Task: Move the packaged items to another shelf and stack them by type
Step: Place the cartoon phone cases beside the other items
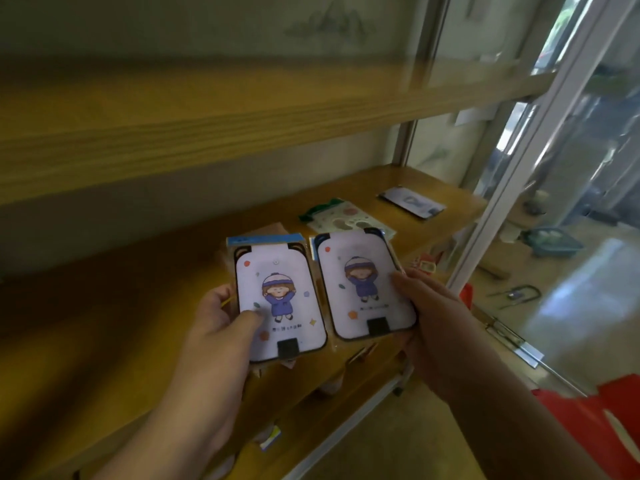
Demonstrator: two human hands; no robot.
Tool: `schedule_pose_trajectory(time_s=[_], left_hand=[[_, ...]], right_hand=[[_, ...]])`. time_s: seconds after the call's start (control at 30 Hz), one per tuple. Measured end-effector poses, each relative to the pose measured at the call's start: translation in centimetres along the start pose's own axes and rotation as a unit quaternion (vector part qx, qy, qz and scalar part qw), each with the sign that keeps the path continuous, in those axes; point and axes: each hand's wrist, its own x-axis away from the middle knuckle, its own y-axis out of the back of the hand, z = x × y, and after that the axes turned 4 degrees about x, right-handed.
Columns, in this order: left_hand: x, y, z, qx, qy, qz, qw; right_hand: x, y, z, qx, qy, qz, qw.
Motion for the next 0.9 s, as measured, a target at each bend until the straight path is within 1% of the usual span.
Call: schedule_pose_trajectory(time_s=[0.2,0.37,0.6,0.77,0.9], left_hand=[[-2.8,-6.0,1.2,-0.013,-0.021,-0.005,1.000],[-5.9,-14.1,3.3,-0.022,-0.048,-0.038,0.998],[-11.4,-27.2,5.6,-0.029,-0.012,-0.062,0.998],[-17.3,-34.7,6.4,-0.087,-0.010,-0.109,0.990],[-21.8,-37.7,6.8,-0.150,-0.013,-0.152,0.977]], right_hand=[[-5.9,4.5,2.6,0.000,0.017,0.030,0.999],[-11.6,11.0,5.9,0.010,0.001,0.027,1.000],[-20.0,20.2,12.1,0.021,-0.026,-0.003,0.999],[-23.9,25.0,14.4,0.017,-0.034,0.021,0.999],[-26.0,27.1,14.7,0.027,-0.027,0.020,0.999]])
